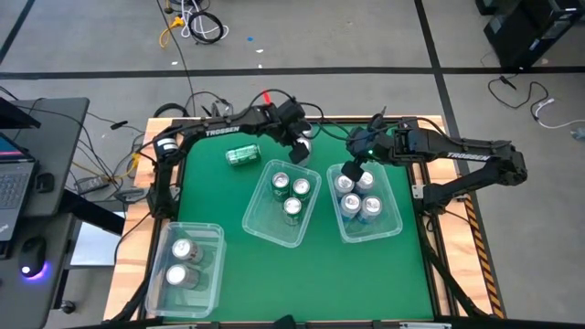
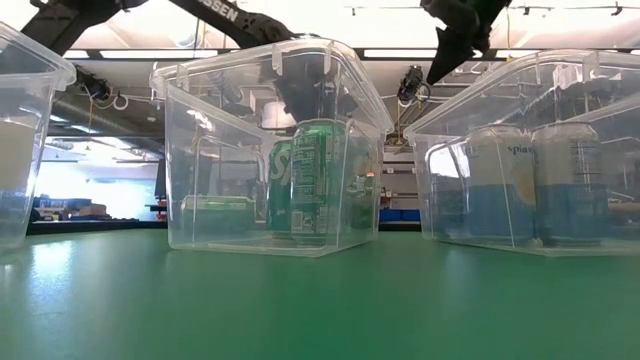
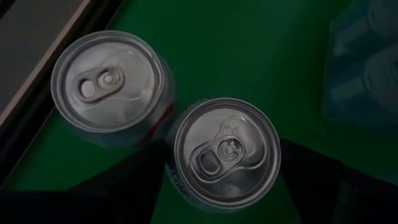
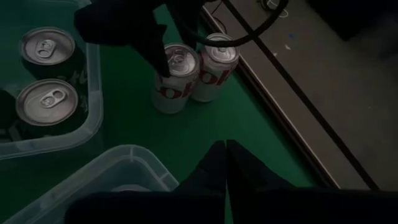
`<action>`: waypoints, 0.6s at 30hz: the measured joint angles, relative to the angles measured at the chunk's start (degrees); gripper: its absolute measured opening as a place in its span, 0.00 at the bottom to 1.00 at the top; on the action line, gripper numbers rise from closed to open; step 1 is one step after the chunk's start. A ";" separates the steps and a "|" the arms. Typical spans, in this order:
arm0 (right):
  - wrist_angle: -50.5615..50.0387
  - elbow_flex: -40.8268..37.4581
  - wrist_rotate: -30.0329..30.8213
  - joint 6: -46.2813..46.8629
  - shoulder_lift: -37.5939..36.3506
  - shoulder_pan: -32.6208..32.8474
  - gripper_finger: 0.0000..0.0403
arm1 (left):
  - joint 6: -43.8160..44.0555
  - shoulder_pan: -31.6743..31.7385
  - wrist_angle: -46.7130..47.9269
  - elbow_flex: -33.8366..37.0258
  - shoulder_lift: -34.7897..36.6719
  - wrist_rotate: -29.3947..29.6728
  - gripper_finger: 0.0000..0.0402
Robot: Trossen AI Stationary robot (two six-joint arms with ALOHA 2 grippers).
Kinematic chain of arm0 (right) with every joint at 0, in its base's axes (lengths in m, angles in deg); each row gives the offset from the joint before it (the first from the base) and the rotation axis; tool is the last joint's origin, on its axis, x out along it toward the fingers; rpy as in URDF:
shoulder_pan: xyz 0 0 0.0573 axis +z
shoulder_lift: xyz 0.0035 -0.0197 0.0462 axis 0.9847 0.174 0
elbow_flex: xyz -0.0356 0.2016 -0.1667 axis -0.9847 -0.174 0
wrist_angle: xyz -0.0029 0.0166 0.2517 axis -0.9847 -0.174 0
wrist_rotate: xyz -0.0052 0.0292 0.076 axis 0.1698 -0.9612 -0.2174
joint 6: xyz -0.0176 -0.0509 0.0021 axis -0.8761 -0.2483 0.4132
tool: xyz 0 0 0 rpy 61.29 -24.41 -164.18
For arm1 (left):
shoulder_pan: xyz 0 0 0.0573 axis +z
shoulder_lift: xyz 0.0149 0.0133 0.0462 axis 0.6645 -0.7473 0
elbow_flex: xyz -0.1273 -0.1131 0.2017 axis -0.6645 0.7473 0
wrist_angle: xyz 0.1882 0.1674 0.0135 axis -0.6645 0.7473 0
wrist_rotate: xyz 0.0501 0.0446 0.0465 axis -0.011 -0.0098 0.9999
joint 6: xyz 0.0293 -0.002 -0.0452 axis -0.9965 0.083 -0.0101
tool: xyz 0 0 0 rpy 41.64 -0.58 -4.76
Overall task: Sort soda cans
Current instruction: Put the silver soda can into the bottom left transparent bin
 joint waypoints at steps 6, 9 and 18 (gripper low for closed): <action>0.26 0.00 -0.71 0.01 0.00 0.00 0.00 | 0.18 -0.09 -3.50 -0.50 -0.19 1.93 0.75; 0.26 0.00 -0.71 0.01 0.00 0.00 0.00 | -1.32 -0.08 -3.02 -1.08 -0.27 0.30 0.72; 0.24 0.00 -0.95 -0.01 0.00 0.00 0.00 | -2.55 -0.10 3.12 -1.55 -0.70 -2.34 0.72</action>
